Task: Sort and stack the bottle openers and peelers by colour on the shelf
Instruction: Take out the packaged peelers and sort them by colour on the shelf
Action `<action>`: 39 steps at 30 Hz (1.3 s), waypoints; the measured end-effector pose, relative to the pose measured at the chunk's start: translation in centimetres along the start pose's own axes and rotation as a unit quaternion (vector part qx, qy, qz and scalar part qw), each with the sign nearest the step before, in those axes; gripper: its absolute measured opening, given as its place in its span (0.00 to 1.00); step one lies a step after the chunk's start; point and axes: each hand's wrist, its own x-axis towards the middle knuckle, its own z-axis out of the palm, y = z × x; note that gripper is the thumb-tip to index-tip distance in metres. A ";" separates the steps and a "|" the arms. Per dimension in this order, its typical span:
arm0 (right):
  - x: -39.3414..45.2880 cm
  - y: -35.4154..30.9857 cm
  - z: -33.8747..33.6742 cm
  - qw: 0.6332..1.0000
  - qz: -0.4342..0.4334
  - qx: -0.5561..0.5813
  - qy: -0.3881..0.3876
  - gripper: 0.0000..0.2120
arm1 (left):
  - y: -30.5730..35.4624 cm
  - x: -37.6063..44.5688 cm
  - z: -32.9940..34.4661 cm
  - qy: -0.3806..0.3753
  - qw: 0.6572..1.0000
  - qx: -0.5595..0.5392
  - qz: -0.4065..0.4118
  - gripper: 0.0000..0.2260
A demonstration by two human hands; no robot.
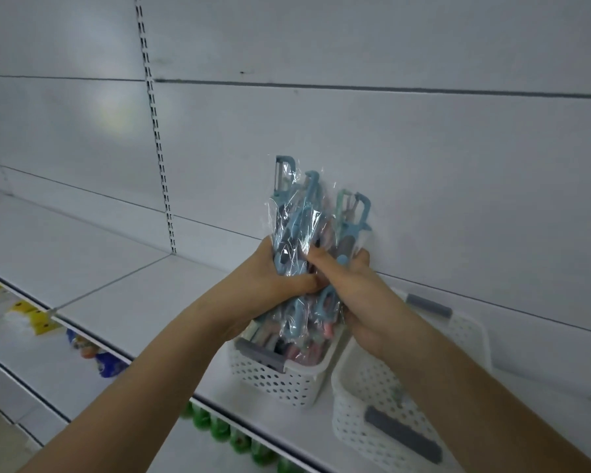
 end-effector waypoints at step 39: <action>-17.9 9.8 -42.2 0.907 0.082 -0.265 0.317 0.35 | -4.3 3.2 38.9 -0.065 0.938 0.333 -0.069 0.33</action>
